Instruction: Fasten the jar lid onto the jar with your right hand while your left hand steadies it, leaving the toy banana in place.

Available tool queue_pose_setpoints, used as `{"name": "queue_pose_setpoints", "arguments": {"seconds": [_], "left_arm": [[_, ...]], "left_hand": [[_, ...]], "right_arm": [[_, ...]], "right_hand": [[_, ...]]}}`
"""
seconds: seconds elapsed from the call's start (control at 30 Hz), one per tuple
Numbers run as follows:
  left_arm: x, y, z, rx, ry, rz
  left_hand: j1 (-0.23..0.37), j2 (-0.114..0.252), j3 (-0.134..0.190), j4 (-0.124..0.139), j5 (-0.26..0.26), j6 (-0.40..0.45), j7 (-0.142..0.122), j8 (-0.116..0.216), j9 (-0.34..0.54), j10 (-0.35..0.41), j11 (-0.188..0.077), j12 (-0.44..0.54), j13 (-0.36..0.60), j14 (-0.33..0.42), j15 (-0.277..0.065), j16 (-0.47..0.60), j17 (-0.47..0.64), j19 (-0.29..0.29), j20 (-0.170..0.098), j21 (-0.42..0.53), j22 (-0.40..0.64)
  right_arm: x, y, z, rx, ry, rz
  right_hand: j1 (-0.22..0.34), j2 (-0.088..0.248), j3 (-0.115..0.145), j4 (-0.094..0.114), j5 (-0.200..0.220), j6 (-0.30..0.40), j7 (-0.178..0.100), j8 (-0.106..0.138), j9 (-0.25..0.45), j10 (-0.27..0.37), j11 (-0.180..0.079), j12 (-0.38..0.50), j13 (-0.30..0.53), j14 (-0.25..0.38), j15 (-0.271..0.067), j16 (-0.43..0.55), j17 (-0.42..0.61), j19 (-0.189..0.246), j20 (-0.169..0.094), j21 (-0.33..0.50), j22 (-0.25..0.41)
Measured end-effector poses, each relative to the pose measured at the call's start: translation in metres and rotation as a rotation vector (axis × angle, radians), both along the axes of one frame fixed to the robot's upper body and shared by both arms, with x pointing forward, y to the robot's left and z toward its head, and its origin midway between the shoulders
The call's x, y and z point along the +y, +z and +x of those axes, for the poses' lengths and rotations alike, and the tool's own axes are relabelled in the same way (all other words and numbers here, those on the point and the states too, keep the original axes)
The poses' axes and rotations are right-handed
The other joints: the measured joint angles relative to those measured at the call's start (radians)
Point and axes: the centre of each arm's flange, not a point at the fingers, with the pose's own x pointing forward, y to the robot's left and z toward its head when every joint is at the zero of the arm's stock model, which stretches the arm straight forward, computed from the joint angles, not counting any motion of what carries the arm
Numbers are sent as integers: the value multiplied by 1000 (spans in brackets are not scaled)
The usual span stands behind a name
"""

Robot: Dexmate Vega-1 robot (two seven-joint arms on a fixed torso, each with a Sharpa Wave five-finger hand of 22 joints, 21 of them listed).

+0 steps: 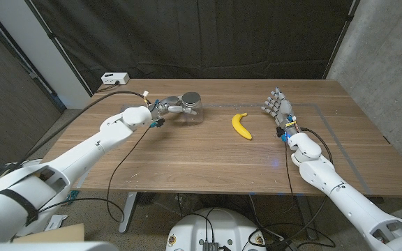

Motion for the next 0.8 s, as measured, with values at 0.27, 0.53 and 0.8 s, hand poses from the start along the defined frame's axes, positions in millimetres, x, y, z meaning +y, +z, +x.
{"name": "queue_pose_setpoints", "arguments": {"seconds": [0.27,0.53,0.8], "left_arm": [[-4,-13,11,19,0,-21],[-6,-22,19,18,14,-53],[-6,-23,20,-10,44,-63]], "left_hand": [[32,22,-6,-1,-86,159,73,53,0,169,-1,21,-9,167,-3,25,3,86,-23,33,14],[30,24,-8,0,-122,189,82,101,-5,206,33,54,-5,254,-8,34,8,109,-43,55,24],[30,24,-12,4,-132,189,82,129,-12,221,29,54,-10,278,-4,34,13,109,-42,60,28]], "right_arm": [[3,1,1,2,-6,-2],[11,10,-2,-12,-13,-52],[30,35,-9,-64,0,-172]], "right_hand": [[-3,-1,-3,3,0,0,0,0,0,9,-2,0,0,0,0,0,0,4,-4,0,0],[-3,-1,-3,3,0,5,-5,0,0,9,-2,0,0,0,0,0,-2,4,-4,0,0],[-3,-1,-3,3,4,5,-5,0,0,13,2,0,0,0,0,-4,-3,3,-3,-9,0]]}}
